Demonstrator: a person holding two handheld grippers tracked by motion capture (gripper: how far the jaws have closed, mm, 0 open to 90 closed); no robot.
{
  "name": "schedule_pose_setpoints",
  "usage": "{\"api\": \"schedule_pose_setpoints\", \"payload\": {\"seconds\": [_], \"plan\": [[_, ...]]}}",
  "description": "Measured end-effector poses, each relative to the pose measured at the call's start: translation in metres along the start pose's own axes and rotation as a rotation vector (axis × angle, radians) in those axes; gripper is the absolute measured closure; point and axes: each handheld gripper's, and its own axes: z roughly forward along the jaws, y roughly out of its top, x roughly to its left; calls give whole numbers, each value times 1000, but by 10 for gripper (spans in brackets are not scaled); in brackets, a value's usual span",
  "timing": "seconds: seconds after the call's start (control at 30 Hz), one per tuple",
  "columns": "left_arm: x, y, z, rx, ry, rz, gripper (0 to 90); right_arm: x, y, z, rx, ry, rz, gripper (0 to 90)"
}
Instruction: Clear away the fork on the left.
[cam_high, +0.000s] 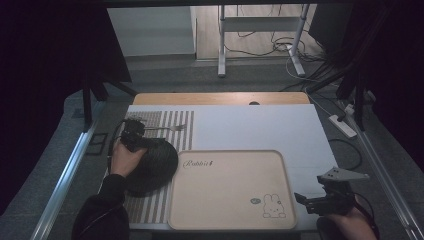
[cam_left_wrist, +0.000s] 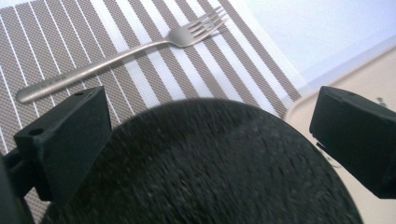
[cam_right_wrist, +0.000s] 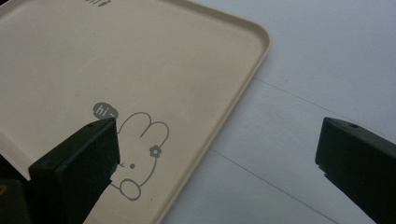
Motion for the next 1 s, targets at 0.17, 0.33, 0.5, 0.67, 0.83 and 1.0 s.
{"api": "schedule_pose_setpoints", "payload": {"seconds": [0.17,0.33,0.5,0.67,0.83,1.0], "plan": [[11,7,7,-1,-2,-12,0,0,0,0,1,2,0,4],[20,15,16,22,20,-8,0,0,0,0,1,4,1,4],[28,20,26,47,37,-1,0,0,0,0,0,5,-3,4],[35,25,33,56,20,-6,0,0,0,0,0,6,-3,4],[43,30,40,75,29,-7,0,0,0,0,0,9,-3,4],[51,32,47,100,34,-23,0,0,0,0,0,9,-3,4]]}}
